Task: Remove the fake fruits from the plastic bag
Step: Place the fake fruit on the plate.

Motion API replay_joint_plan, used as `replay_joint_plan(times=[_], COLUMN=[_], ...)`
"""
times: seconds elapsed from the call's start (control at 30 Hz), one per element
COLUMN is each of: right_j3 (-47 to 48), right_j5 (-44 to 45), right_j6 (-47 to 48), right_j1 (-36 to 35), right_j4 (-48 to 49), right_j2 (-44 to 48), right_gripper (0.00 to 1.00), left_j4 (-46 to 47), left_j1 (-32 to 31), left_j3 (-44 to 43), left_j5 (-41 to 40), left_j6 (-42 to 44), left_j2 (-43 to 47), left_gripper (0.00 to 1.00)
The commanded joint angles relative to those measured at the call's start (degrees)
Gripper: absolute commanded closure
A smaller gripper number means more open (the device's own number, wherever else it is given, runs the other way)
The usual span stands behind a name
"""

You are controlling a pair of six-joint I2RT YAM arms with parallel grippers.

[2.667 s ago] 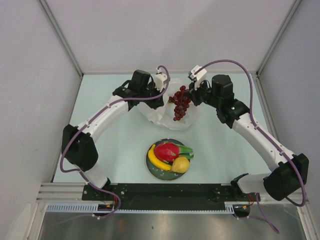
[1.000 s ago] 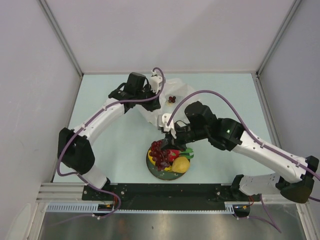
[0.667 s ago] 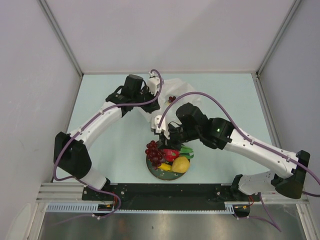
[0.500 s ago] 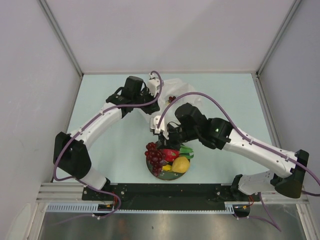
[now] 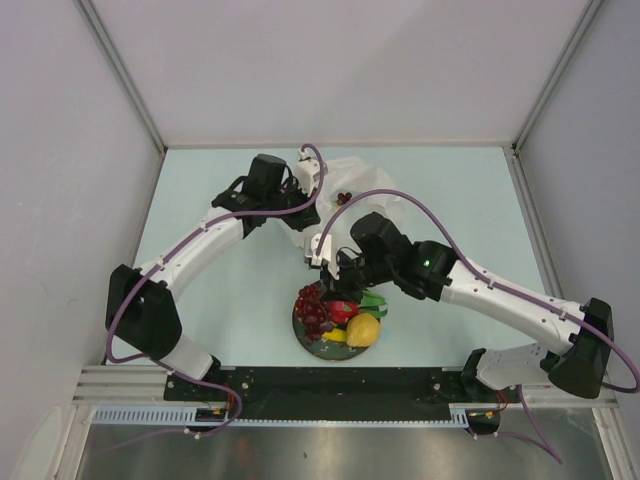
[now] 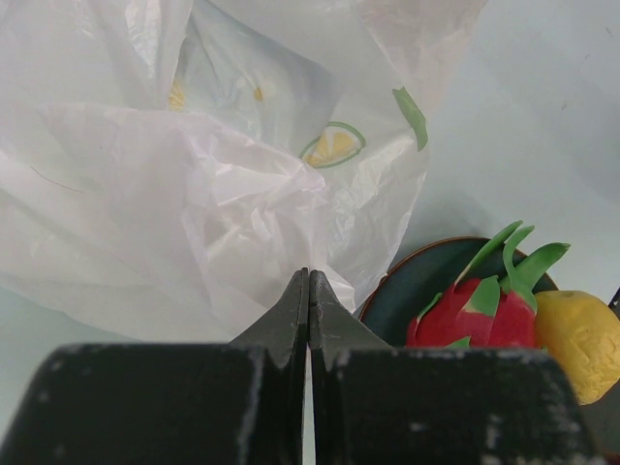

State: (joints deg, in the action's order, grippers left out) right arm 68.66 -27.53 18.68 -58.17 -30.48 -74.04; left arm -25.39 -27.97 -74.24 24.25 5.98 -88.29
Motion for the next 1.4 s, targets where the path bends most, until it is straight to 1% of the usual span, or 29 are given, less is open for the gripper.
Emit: replay_joint_plan(times=[0.0,0.2,0.33,0.43,0.63,1.07,1.23,1.37], right_j3=[-1.07,-3.1,-4.06,-5.2,-10.21,-15.05,-16.45,-16.89], right_j5=[-0.78,0.64,-0.51,0.28,2.57,3.01,3.53,5.28], right_j6=[-1.18,-2.94,-0.75,-0.92,-1.27,-1.01,-0.48,-1.53], right_j1=[0.34,2.45,3.24,3.15,3.68,5.17,5.88,7.37], right_j4=[3.41,4.82,2.71,1.65,2.7,3.14,1.83,2.0], right_j2=[2.49,4.43,5.66,6.98,9.09,11.11,12.16,12.25], right_gripper=[1.0,1.0,1.0,1.0,0.98,0.97,0.97,0.96], left_j4=[0.69,-0.01,-0.54,-0.37,-0.54,-0.37,-0.36,-0.8], left_j1=[0.37,0.37,0.28,0.37,0.37,0.37,0.37,0.28], left_j3=[-0.64,-1.35,-1.79,-1.35,-1.0,-0.91,-1.26,-2.05], left_j5=[1.33,2.12,2.73,2.91,4.58,6.25,7.3,8.79], left_j6=[-0.18,-0.88,-1.23,-1.23,-1.67,-2.72,-3.16,-4.13], left_j2=[1.54,0.58,0.05,-0.13,-1.35,-2.41,-2.85,-3.03], left_gripper=[1.0,1.0,1.0,1.0,1.0,1.0,1.0,1.0])
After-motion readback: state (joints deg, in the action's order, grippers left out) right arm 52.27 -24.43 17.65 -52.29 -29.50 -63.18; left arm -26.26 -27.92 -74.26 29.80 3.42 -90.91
